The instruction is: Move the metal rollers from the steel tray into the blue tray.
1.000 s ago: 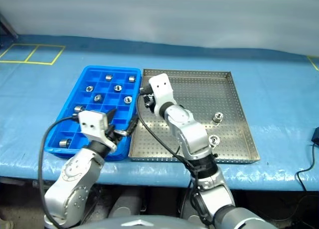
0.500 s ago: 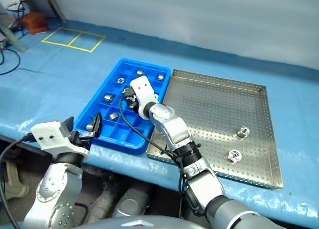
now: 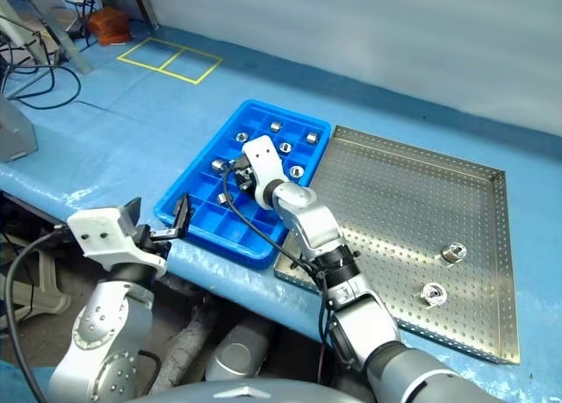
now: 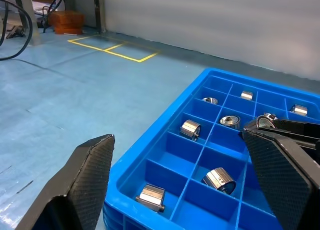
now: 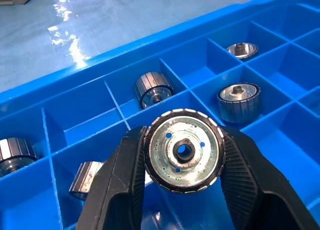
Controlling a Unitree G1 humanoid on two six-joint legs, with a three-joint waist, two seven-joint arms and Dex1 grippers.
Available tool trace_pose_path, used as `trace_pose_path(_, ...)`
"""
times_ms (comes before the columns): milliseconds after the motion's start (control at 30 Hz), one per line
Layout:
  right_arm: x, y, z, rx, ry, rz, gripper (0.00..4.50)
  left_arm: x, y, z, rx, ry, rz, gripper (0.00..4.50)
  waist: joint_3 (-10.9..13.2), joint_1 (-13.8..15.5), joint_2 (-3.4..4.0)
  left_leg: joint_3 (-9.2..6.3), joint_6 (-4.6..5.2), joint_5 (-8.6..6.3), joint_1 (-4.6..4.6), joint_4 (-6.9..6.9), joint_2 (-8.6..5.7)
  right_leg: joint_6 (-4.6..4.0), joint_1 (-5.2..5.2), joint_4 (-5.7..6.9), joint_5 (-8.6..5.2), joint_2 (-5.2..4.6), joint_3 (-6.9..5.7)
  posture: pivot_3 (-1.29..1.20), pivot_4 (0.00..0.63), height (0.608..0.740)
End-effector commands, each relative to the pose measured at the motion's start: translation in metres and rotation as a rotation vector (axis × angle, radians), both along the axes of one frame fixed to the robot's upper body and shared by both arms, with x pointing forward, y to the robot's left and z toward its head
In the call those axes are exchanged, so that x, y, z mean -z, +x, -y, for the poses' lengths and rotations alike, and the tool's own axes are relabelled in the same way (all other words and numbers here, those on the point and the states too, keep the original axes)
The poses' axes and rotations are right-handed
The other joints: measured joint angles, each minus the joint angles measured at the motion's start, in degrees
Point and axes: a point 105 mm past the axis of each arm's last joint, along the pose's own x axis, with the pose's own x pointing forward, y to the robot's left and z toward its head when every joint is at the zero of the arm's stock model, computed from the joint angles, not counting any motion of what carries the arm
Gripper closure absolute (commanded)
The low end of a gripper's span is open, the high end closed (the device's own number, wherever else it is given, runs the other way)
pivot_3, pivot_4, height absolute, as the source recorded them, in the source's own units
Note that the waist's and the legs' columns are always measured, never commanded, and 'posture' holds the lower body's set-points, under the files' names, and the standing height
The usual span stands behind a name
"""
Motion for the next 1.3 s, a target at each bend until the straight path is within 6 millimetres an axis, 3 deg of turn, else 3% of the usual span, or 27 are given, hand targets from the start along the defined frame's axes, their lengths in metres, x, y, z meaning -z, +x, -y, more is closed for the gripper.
trace_pose_path(33, -0.016, 0.0, 0.004, 0.017, 0.035, 0.049, 2.79, -0.003, 0.001, 0.005, 0.027, -0.001, 0.013, 0.0, 0.0, 0.11, 0.0, -0.03, -0.01, -0.01, -0.01, 0.0, 0.01, -0.02, 0.0, 0.0, -0.01, 0.01, -0.06, 0.51, 0.15, 0.74)
trace_pose_path(167, -0.013, -0.002, 0.008, 0.024, 0.035, 0.04, 2.79, -0.002, 0.004, 0.008, 0.047, -0.003, 0.006, 0.0, 0.0, 0.08, 0.0, -0.15, -0.05, -0.01, -0.05, 0.01, 0.04, -0.08, 0.01, 0.01, -0.05, 0.04, -0.21, 0.49, 0.15, 0.74)
trace_pose_path(333, -0.02, -0.002, 0.016, 0.055, 0.042, 0.063, 1.12, -0.001, 0.007, 0.013, 0.085, 0.003, -0.004, 0.0, -0.01, -0.22, 0.02, -0.23, -0.06, -0.01, -0.04, 0.04, 0.04, -0.1, 0.07, 0.0, -0.07, 0.03, -0.3, 0.45, 0.15, 0.74)
trace_pose_path(433, -0.036, 0.002, 0.04, 0.148, 0.058, 0.11, 0.12, 0.0, 0.011, 0.027, 0.185, 0.015, -0.012, 0.0, -0.01, -0.7, 0.03, -0.32, -0.07, -0.01, -0.06, 0.08, 0.02, -0.11, 0.1, 0.0, -0.08, 0.02, -0.39, 0.4, 0.15, 0.74)
trace_pose_path(467, -0.039, 0.002, 0.045, 0.167, 0.058, 0.118, 0.02, 0.001, 0.012, 0.03, 0.208, 0.013, -0.017, 0.0, -0.02, -0.9, 0.05, -0.34, -0.08, 0.0, -0.07, 0.1, 0.02, -0.12, 0.11, -0.01, -0.08, 0.01, -0.41, 0.38, 0.15, 0.74)
trace_pose_path(633, -0.052, 0.008, 0.116, 0.464, 0.044, 0.179, 0.02, 0.011, 0.009, 0.071, 0.483, 0.085, -0.057, 0.0, -0.06, -3.28, 0.1, -0.37, -0.1, 0.01, -0.07, 0.15, -0.03, -0.12, 0.18, -0.02, -0.08, -0.03, -0.43, 0.3, 0.15, 0.74)
trace_pose_path(800, -0.044, 0.004, 0.17, 0.715, 0.005, 0.171, 0.02, 0.017, 0.003, 0.099, 0.681, 0.079, -0.089, 0.0, -0.1, -8.22, 0.19, -0.36, -0.09, 0.02, -0.08, 0.15, -0.04, -0.12, 0.18, -0.01, -0.07, -0.05, -0.41, 0.25, 0.15, 0.74)
trace_pose_path(1100, -0.017, -0.013, 0.218, 0.985, -0.068, 0.104, 0.02, 0.026, -0.01, 0.12, 0.884, 0.146, -0.131, 0.0, -0.1, -19.15, 0.3, -0.53, -0.07, 0.03, 0.12, 0.07, -0.02, -0.5, 0.31, 0.12, 0.03, 0.0, -0.27, 0.19, 0.15, 0.74)
trace_pose_path(1300, 0.005, -0.023, 0.226, 1.047, -0.044, 0.007, 0.02, 0.029, -0.012, 0.121, 0.896, 0.15, -0.143, 0.0, -0.09, -22.5, 0.32, -0.45, -0.05, 0.04, 0.32, 0.03, 0.04, -0.24, 0.33, 0.21, -0.11, 0.04, 0.06, 0.18, 0.15, 0.74)
